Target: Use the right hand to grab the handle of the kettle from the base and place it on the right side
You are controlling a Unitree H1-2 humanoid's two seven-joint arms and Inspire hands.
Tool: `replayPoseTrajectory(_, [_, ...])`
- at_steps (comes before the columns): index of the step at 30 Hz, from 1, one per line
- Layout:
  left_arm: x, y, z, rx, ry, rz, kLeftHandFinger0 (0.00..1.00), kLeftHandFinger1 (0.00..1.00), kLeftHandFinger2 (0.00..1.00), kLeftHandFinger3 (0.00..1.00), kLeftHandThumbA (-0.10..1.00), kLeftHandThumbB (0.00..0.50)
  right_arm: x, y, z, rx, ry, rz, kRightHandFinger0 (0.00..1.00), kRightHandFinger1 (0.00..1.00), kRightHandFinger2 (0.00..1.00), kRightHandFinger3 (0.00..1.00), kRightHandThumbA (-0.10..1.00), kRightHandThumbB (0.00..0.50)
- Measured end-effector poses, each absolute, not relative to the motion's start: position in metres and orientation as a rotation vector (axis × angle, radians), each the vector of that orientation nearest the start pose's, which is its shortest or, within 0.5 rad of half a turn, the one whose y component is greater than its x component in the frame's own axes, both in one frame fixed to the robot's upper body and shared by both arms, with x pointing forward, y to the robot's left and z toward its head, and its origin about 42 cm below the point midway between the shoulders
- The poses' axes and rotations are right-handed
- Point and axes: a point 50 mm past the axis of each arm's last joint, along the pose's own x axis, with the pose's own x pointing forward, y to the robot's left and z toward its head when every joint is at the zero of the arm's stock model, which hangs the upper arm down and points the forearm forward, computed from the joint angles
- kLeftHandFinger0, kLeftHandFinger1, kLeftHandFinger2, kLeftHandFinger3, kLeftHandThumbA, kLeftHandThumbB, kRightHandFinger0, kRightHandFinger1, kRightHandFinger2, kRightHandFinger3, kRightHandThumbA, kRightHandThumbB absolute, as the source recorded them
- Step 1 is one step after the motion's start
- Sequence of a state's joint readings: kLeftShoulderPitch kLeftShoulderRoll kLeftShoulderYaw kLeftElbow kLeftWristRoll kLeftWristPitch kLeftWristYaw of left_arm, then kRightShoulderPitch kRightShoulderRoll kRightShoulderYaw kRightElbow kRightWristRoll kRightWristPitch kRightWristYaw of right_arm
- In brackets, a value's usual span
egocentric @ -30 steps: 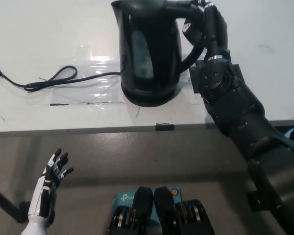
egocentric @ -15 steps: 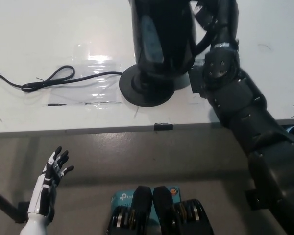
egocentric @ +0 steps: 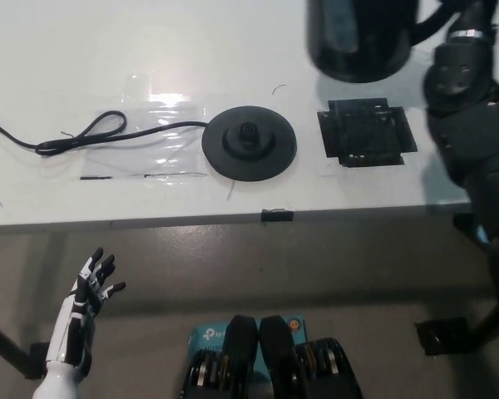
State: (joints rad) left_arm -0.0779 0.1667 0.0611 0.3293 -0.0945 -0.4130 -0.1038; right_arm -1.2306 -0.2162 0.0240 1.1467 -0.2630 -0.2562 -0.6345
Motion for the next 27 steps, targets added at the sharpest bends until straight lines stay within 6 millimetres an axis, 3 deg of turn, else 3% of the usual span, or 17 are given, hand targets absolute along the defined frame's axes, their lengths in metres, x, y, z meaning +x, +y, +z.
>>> replayPoseTrajectory(2, [0.299,0.284,0.064,0.085,-0.165,-0.033,0.86,1.0,1.0,1.0,1.0,0.5,0.581,-0.233,0.365,-0.402,-0.476,-0.509,0.0,0.0,0.42,0.56,-0.1,0.13])
replayPoseTrajectory(7, [0.299,0.284,0.064,0.085,-0.165,-0.033,0.88,1.0,1.0,1.0,1.0,0.5,0.578,-0.246,0.337,-0.424,-0.421,-0.517,0.0,0.03,0.57,0.59,-0.1,0.142])
replayPoseTrajectory(10, [0.299,0.284,0.064,0.085,-0.165,-0.032,0.87,1.0,1.0,1.0,1.0,0.5,0.576,-0.25,0.319,-0.437,-0.379,-0.513,0.04,0.05,0.56,0.57,-0.1,0.143])
replayPoseTrajectory(13, [0.299,0.284,0.063,0.085,-0.162,-0.031,0.86,1.0,1.0,1.0,1.0,0.5,0.574,-0.251,0.308,-0.44,-0.356,-0.509,0.0,0.04,0.6,0.61,-0.1,0.136])
replayPoseTrajectory(19, [0.301,0.284,0.063,0.085,-0.164,-0.032,0.88,1.0,1.0,1.0,1.0,0.5,0.573,-0.245,0.299,-0.431,-0.353,-0.491,0.0,0.06,0.6,0.62,-0.1,0.139])
replayPoseTrajectory(22, [0.301,0.284,0.064,0.085,-0.165,-0.033,0.88,1.0,1.0,1.0,1.0,0.5,0.571,-0.235,0.289,-0.433,-0.343,-0.469,0.0,0.15,0.64,0.66,-0.1,0.143])
replayPoseTrajectory(25, [0.301,0.284,0.064,0.085,-0.165,-0.033,0.9,1.0,1.0,1.0,1.0,0.5,0.57,-0.228,0.281,-0.423,-0.332,-0.458,0.0,0.15,0.61,0.61,-0.1,0.152])
replayPoseTrajectory(27, [0.302,0.284,0.064,0.085,-0.165,-0.033,0.89,1.0,1.0,1.0,1.0,0.5,0.569,-0.225,0.28,-0.416,-0.336,-0.453,0.0,0.13,0.59,0.59,-0.1,0.131])
